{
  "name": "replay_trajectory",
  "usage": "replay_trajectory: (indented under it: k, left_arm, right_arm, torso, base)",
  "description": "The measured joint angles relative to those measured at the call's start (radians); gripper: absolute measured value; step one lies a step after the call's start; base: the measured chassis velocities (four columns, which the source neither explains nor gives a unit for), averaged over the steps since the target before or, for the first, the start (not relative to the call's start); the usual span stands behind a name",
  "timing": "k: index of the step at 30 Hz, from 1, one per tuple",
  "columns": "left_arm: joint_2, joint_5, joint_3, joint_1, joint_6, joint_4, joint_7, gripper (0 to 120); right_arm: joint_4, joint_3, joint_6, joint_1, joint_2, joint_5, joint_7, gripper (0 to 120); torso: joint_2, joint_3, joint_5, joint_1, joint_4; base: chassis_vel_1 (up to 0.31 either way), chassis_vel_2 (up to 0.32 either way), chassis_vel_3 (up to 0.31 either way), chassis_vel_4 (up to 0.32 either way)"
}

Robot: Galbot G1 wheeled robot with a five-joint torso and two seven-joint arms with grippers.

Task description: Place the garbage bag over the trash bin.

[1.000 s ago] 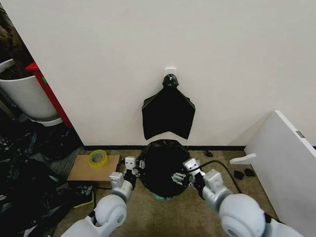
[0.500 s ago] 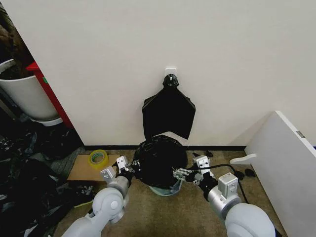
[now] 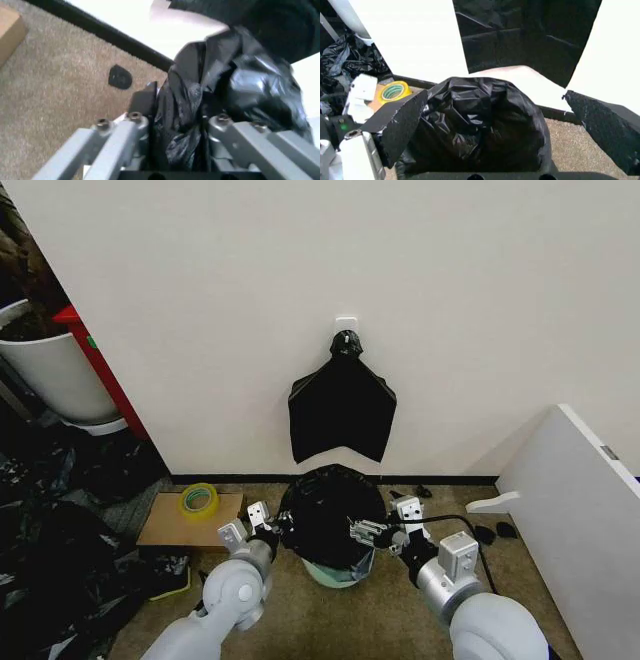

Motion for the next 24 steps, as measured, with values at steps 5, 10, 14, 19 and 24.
replay_trajectory:
  k: [5, 10, 14, 19, 24]
  left_arm:
    - [0.002, 0.004, -0.008, -0.007, 0.013, 0.001, 0.002, 41]
    - [0.029, 0.005, -0.028, -0.008, 0.037, -0.027, -0.006, 59]
    - [0.073, 0.064, -0.043, 0.019, 0.073, -0.057, -0.016, 74]
    - [0.113, 0.322, -0.064, 0.108, 0.007, -0.141, 0.039, 94]
    - [0.089, 0.756, -0.114, 0.253, -0.235, -0.183, 0.133, 100]
  right_arm:
    - [0.003, 0.011, 0.002, -0.012, -0.002, 0.009, -0.013, 100]
    - [0.011, 0.029, 0.002, -0.021, -0.010, 0.033, -0.015, 100]
    - [0.011, 0.035, 0.012, -0.020, 0.000, 0.037, -0.017, 100]
    - [-0.001, 0.098, 0.116, -0.042, 0.061, 0.026, -0.069, 100]
    - [-0.065, 0.199, 0.353, -0.126, 0.167, -0.119, -0.129, 100]
  torso:
    - [0.000, 0.000, -0.0001, 0.000, 0.0000]
    - [0.000, 0.000, -0.0002, 0.000, -0.0001]
    - [0.000, 0.000, -0.0004, 0.000, 0.0000]
    - [0.000, 0.000, -0.0003, 0.000, 0.0000]
    - [0.000, 0.000, -0.0007, 0.000, 0.0000]
  base:
    - [0.000, 0.000, 0.000, 0.000]
    - [0.000, 0.000, 0.000, 0.000]
    - [0.000, 0.000, 0.000, 0.000]
    - [0.000, 0.000, 0.000, 0.000]
    - [0.000, 0.000, 0.000, 0.000]
